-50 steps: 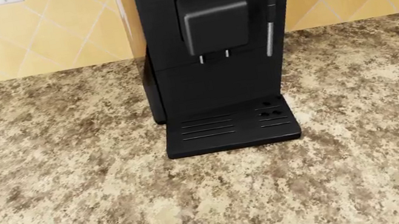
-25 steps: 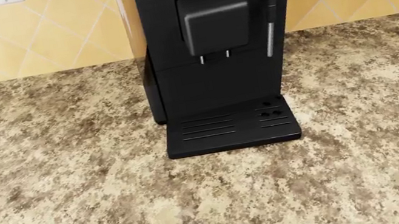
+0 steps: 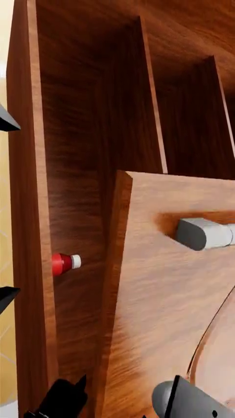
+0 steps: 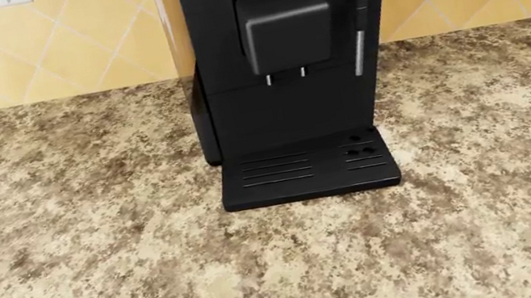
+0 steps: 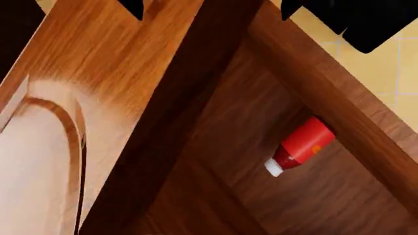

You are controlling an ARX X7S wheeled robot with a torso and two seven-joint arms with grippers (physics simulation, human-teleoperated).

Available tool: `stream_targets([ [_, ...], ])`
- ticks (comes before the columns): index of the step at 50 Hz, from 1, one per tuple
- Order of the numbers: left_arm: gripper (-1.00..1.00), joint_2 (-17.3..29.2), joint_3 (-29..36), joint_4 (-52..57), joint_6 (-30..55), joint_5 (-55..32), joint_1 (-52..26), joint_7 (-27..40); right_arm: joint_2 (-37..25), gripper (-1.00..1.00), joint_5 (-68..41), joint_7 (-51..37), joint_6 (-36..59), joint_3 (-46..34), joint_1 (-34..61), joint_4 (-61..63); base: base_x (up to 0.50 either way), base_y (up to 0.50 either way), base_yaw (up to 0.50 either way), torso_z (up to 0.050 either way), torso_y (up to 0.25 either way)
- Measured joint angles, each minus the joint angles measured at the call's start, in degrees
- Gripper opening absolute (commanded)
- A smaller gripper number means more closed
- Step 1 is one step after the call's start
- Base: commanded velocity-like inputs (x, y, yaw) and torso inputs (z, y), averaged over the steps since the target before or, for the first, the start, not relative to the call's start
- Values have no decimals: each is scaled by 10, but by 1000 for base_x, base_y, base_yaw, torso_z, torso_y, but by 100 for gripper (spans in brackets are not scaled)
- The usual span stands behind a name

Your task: Pick and place the shaker into the drawer. Then close the cabinet.

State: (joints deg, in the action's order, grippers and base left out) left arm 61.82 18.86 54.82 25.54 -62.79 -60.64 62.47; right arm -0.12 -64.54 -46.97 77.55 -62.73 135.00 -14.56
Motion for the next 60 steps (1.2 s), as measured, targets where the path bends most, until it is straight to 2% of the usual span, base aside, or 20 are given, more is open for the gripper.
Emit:
stream_targets([
  [4, 100, 2, -1, 0, -1, -1, 0, 0, -3, 100, -33, 74, -25, -42, 0, -30, 0, 0, 0, 0, 0],
  [13, 100, 4, -3, 1, -2, -6, -1, 2, -2, 100, -277, 205, -86, -105, -1, -64, 0, 0, 0, 0, 0],
  [21, 100, 6, -4, 2, -3, -7, -1, 3, 0, 100, -394, 264, -118, -150, -1, -60, 0, 0, 0, 0, 0],
  [28, 100, 8, -5, 3, -6, -8, 1, 3, 1, 100, -433, 281, -122, -150, -1, -67, 0, 0, 0, 0, 0],
  [42, 100, 12, -8, 6, -5, -17, -4, 8, 1, 100, -409, 259, -64, -37, -1, -110, 0, 0, 0, 0, 0],
  [55, 100, 11, -4, 8, 2, -24, -17, 12, 1, 100, -220, 193, -4, 233, 0, -123, 0, 0, 0, 0, 0],
  [60, 100, 11, -4, 7, 2, -24, -18, 12, 0, 100, -138, 181, 2, 310, 0, -121, 0, 0, 0, 0, 0],
])
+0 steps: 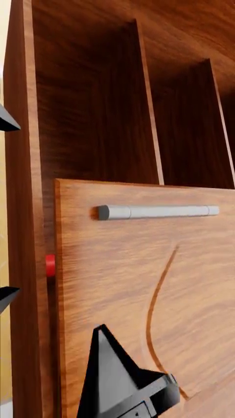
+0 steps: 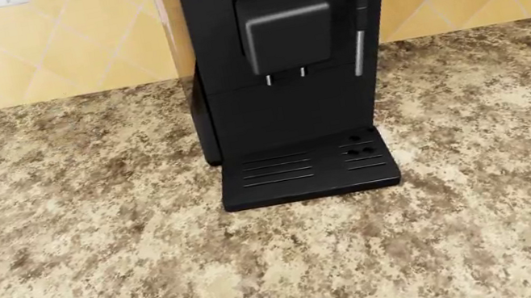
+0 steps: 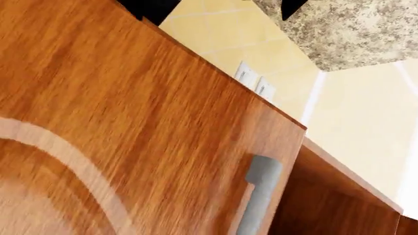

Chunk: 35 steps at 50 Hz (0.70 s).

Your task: Pick and place the shaker into the drawer. Then close the cabinet.

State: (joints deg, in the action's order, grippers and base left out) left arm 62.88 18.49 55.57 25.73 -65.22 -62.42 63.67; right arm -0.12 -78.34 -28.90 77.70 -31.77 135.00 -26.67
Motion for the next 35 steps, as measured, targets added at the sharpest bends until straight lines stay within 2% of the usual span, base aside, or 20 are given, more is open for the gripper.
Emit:
stream_targets([
  [13, 100, -3, 4, -2, 8, -3, -14, 0, -22, 100, 161, -22, -21, 95, -2, 0, 0, 0, 0, 0, 0],
  [23, 100, -14, 12, -20, 12, 8, -21, -12, -40, 100, 276, -15, -55, 92, -3, -69, 0, 0, 0, 0, 0],
  [31, 100, -22, 16, -41, 7, 22, -18, -26, -25, 100, 421, 47, -84, 97, -1, -181, 0, 0, 0, 0, 0],
  [35, 100, -23, 16, -49, 2, 28, -13, -32, -17, 100, 457, 68, -95, 84, 0, -224, 0, 0, 0, 0, 0],
])
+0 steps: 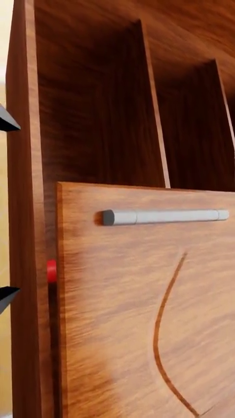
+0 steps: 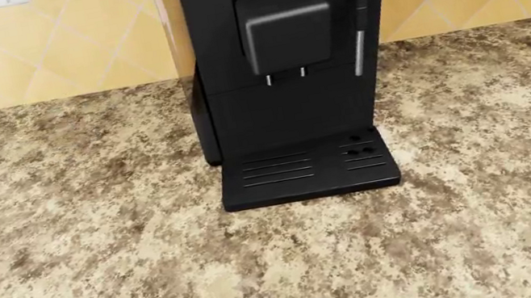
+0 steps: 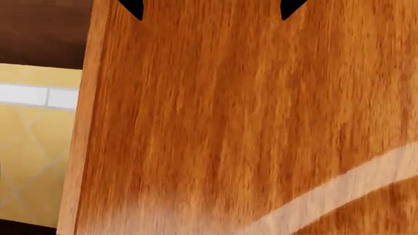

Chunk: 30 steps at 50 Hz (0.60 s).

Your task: Pick and place the shaker into the drawer. Then close the cabinet.

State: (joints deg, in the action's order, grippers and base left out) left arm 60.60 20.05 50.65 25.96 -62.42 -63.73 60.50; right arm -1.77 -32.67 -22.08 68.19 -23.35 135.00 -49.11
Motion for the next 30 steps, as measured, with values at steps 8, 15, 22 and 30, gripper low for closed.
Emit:
stream_targets([
  [8, 100, 5, -7, -12, -12, 5, 12, -8, 11, 100, 10, 7, -14, -76, 0, 3, 5, 0, 0, 0, 0],
  [15, 100, 11, -14, -21, -24, 8, 24, -15, 16, 100, -1, -5, -13, -169, 0, 25, 4, 0, 0, 0, 0],
  [22, 100, 15, -20, -29, -35, 11, 35, -21, 17, 100, -30, -30, 1, -297, 0, 64, 4, 0, 0, 0, 0],
  [30, 100, 15, -22, -34, -37, 10, 36, -24, 18, 100, -55, -51, 18, -397, 0, 100, 5, -1, 0, 0, 0],
])
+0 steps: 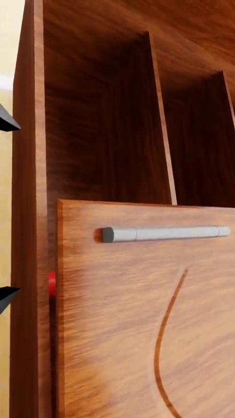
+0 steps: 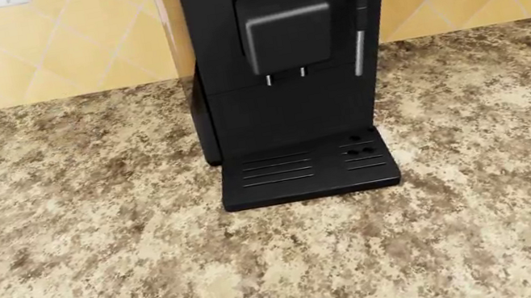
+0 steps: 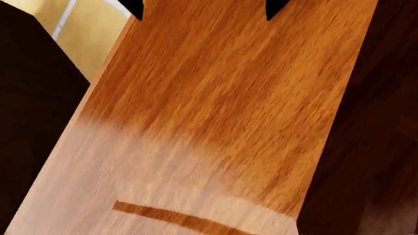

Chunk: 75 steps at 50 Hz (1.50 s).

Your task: Pick and place the shaker into the drawer. Then close the cabinet.

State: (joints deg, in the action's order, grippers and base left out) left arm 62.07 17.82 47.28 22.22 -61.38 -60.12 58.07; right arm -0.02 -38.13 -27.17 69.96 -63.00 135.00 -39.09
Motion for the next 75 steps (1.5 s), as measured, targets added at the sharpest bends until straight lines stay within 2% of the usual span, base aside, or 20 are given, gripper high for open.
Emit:
stream_targets([
  [8, 100, -2, 0, 0, 3, -4, -6, 1, 0, 100, 6, 7, 9, 21, 0, -4, 3, -1, -1, 0, 0],
  [15, 100, -5, 0, 3, 5, -6, -9, 4, 0, 100, 51, 58, 25, 142, 0, -34, 6, -1, -1, 0, 0],
  [19, 100, -5, -4, 8, 2, -10, -8, 10, -15, 100, 53, 62, 75, 221, -10, 12, 0, 0, 0, 0, 0],
  [23, 100, -3, -13, 20, -1, -19, -10, 27, -55, 100, -47, -36, 116, 278, -13, 74, 0, 0, 0, 0, 0],
  [30, 100, 1, -28, 59, -1, -46, -29, 72, -132, 100, -371, -298, 145, 332, -12, 173, 0, 0, 0, 0, 0],
  [34, 100, -7, -25, 67, 14, -75, -74, 92, -174, 100, -524, -405, 136, 336, -11, 226, 0, 0, 0, 0, 0],
  [42, 100, -88, 29, 3, 88, -113, -236, 102, -240, 100, -710, -523, 104, 320, -8, 306, 0, 0, 0, 0, 0],
  [48, 100, -164, 86, -98, 139, -99, -344, 68, -269, 100, -785, -568, 91, 313, -5, 340, 0, 0, 0, 0, 0],
  [54, 100, -228, 141, -214, 176, -68, -419, 20, -287, 100, -831, -595, 84, 309, -3, 359, 0, 0, 0, 0, 0],
  [63, 100, -292, 200, -368, 207, -31, -474, -39, -302, 100, -867, -614, 78, 308, -1, 376, 0, 0, 0, 0, 0],
  [75, 100, -338, 245, -520, 227, 5, -489, -74, -311, 100, -887, -624, 72, 307, -1, 387, 0, 0, 0, 0, 0],
])
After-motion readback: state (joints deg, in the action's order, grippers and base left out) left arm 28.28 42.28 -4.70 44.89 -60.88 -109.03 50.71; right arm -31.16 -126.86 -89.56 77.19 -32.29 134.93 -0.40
